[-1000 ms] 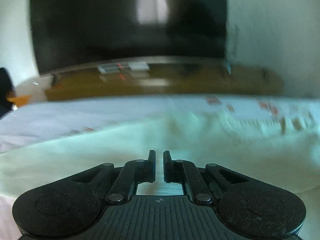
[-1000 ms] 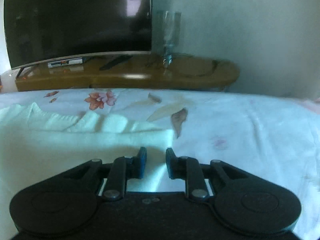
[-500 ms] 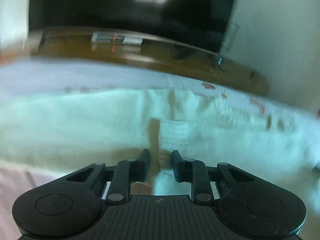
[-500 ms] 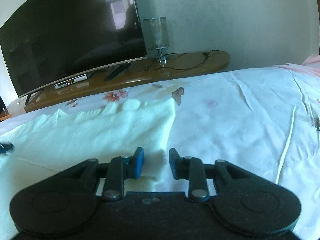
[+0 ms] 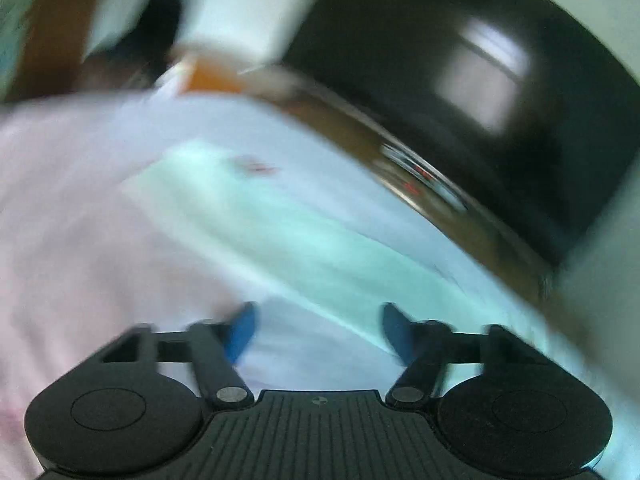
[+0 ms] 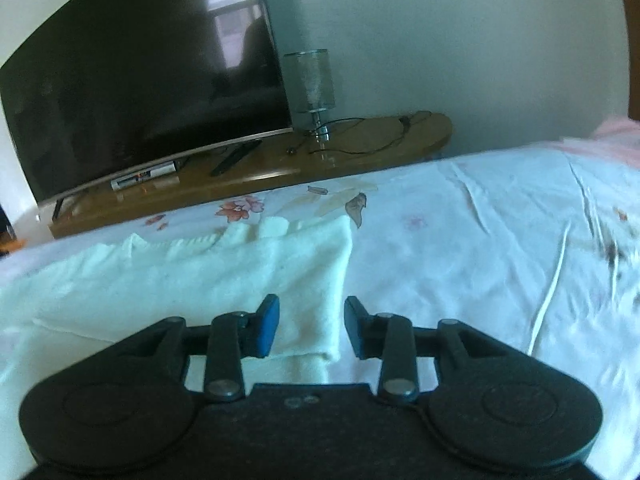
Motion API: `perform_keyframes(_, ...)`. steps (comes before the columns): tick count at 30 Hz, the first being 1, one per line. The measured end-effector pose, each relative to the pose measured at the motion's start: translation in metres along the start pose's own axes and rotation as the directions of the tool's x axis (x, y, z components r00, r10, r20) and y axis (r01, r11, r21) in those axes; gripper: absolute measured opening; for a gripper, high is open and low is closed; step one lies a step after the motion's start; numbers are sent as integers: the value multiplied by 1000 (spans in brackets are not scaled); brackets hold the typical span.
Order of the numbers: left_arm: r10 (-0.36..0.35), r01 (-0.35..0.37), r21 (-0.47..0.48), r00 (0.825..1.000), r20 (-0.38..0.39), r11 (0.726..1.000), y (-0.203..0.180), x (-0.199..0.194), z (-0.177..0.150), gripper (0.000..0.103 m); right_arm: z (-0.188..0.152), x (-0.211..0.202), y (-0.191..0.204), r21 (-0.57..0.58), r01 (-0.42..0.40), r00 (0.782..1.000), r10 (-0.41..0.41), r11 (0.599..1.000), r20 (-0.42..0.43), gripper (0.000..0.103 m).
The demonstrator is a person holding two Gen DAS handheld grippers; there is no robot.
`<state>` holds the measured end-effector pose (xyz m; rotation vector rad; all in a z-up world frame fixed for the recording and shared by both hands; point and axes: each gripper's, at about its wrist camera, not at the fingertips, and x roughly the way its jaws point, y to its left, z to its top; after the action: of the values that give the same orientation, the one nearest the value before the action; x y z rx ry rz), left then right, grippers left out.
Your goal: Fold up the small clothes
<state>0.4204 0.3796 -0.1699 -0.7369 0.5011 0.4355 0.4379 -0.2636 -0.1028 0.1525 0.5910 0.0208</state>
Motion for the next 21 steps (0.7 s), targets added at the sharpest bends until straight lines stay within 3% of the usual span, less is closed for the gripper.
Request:
perform_keyframes(3,-68,71,-221,997,23,973,44,11,18,56,-5,-6,10,10,9,1000,-9,1000,-11,35)
perform_keyframes(7,-98,105,-279,994,40,954,57,32,33,56,-11,-10,24,22,14,1000,-14,1000,-28,35)
perform_keyframes(8,-100,108,-295,994,44,949,59,37,36,51,-11,-10,26,22,23,999,-23,999,-33,35)
perform_keyframes(9,-90,97,-300,995,40,949,59,42,38,38,-10,-10,27,26,31,999,-30,999,-31,35)
perform_keyframes(10,-69,73,-294,997,22,953,59,47,40,29,-9,-10,27,44,36,999,-35,998,-31,35)
perform_keyframes(11,-44,43,-287,999,5,957,59,51,40,12,-7,-8,24,68,45,999,-43,997,-32,35)
perform_keyframes(12,-25,22,-276,1000,-8,961,61,55,40,6,-6,-6,21,91,60,998,-57,994,-31,35)
perform_keyframes(15,-44,41,-261,999,-6,965,68,58,45,6,-2,-1,17,104,113,993,-110,988,-36,37)
perform_keyframes(21,-27,26,-72,1000,-6,997,32,60,59,2,-2,-10,11,156,109,994,-106,982,-29,37)
